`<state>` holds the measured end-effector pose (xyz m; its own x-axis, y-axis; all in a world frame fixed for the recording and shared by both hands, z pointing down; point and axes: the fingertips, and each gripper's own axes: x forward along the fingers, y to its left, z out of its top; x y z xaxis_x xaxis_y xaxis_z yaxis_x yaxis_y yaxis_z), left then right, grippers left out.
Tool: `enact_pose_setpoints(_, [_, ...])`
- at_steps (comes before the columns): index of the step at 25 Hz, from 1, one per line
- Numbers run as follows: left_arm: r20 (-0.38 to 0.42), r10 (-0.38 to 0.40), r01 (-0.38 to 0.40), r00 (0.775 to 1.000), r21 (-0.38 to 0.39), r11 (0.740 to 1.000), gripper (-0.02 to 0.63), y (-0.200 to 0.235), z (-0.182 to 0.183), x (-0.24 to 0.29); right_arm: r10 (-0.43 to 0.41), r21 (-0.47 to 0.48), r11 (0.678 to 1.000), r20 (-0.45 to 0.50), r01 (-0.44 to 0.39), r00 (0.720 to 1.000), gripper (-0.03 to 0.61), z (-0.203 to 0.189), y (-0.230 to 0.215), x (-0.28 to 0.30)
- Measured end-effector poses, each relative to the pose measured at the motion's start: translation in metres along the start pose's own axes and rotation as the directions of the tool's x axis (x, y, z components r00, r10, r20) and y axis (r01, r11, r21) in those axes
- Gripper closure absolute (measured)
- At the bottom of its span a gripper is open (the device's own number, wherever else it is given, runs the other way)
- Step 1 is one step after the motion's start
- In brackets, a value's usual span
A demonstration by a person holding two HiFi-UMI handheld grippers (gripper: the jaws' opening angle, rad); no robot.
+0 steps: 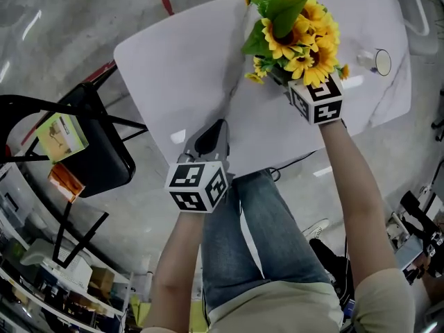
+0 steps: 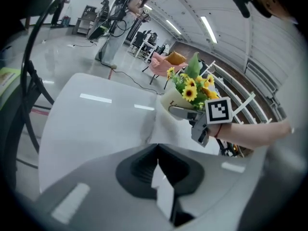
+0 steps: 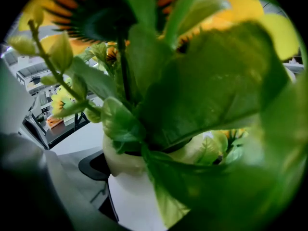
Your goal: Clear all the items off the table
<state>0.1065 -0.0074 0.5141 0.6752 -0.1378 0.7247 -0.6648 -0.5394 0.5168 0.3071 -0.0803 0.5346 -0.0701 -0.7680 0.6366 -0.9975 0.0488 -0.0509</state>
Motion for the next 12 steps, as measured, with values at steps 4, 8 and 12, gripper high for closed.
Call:
enact_pose_setpoints(4, [0.025,0.015,-0.014,1.0,-0.019,1.0,0.606,0.012,0.002,-0.012,0.023,-0.015,1.0,0.002,-0.023,1.0,0.049,0.009,0.025,0.001])
enact_pose_setpoints(8, [0.052,0.03,-0.028,0.998,-0.044,0.999,0.606,0.02,0.006,-0.024,0.052,-0.032,0.998,0.008,-0.051,0.999,0.049,0.021,0.049,0.0])
enact_pose_setpoints(12, [0.079,0.051,-0.046,0.996,-0.071,0.996,0.606,0.032,0.007,-0.041,0.083,-0.065,0.995,0.009,-0.082,0.997,0.049,0.034,0.078,-0.002])
